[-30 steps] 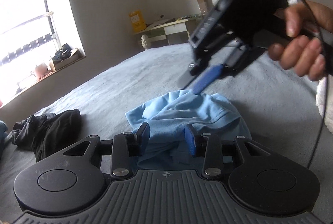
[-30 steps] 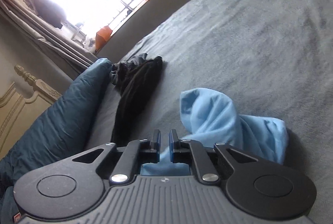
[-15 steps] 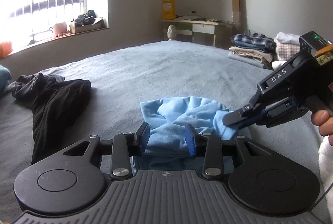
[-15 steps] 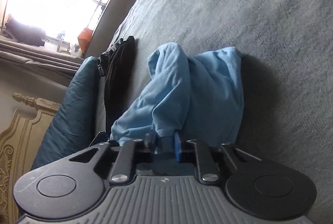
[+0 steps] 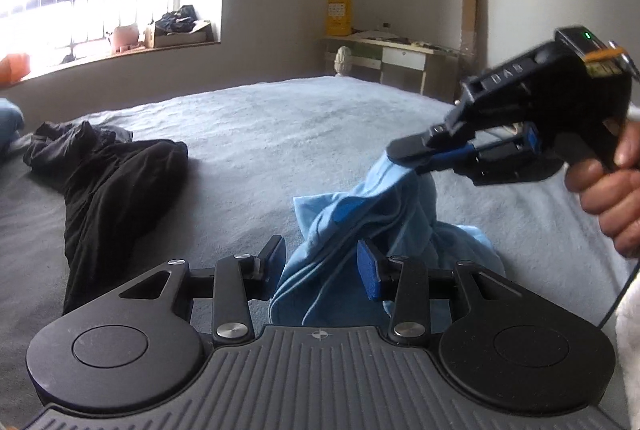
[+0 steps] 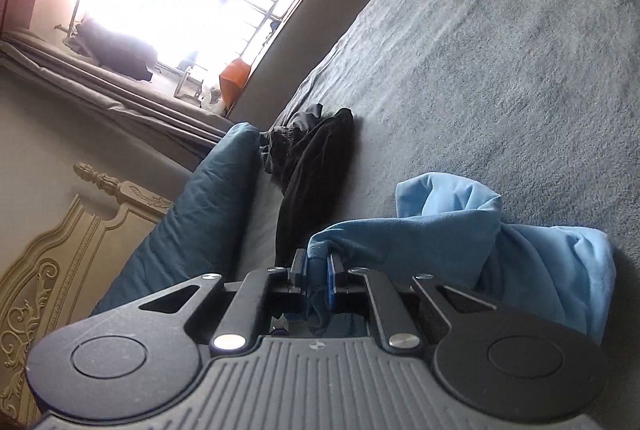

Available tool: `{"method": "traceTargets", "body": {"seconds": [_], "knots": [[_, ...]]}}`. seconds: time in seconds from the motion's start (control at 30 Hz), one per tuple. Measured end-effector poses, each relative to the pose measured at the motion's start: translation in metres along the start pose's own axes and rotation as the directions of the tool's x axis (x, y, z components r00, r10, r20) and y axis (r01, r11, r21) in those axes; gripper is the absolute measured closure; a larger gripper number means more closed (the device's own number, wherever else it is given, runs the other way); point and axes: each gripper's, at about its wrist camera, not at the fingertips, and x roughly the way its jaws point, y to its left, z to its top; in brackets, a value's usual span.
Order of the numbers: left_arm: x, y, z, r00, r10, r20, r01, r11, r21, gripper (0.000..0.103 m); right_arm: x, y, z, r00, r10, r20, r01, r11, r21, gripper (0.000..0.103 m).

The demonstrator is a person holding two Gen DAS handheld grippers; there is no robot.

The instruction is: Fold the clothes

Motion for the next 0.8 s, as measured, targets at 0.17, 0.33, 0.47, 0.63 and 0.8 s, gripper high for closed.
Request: {"method": "traceTargets", "body": {"seconds": [0.17, 0.33, 0.47, 0.63, 0.8], "knots": [[0.007, 0.018, 0.004, 1.0, -0.023, -0.005, 0.023, 0.998, -0.064, 0.064, 0.001, -0.008, -0.002, 1.0, -0.005, -0.009, 0.005, 1.0, 0.019, 0.094], [0.016, 0.02, 0.002, 0.998, -0.034, -0.045, 0.031, 0.998, -0.052, 0.064, 0.004, -0.019, 0.002, 1.0, 0.005, -0.006, -0.004, 0.997, 0.072, 0.094], [0.025, 0.017, -0.001, 0.996, -0.035, -0.084, 0.033, 0.999, -0.023, 0.064, 0.006, -0.024, 0.003, 1.0, 0.018, -0.005, -0.017, 0.994, 0.11, 0.094], [0.022, 0.016, 0.001, 0.998, -0.018, -0.065, 0.015, 0.999, -0.051, 0.064, 0.005, -0.026, 0.003, 1.0, 0.028, 0.0, -0.028, 0.992, 0.121, 0.094], [0.018, 0.013, 0.005, 0.999, -0.024, -0.039, 0.023, 0.999, -0.029, 0.064, 0.002, -0.031, 0.002, 0.999, 0.032, -0.001, -0.032, 0.99, 0.134, 0.094]]}}
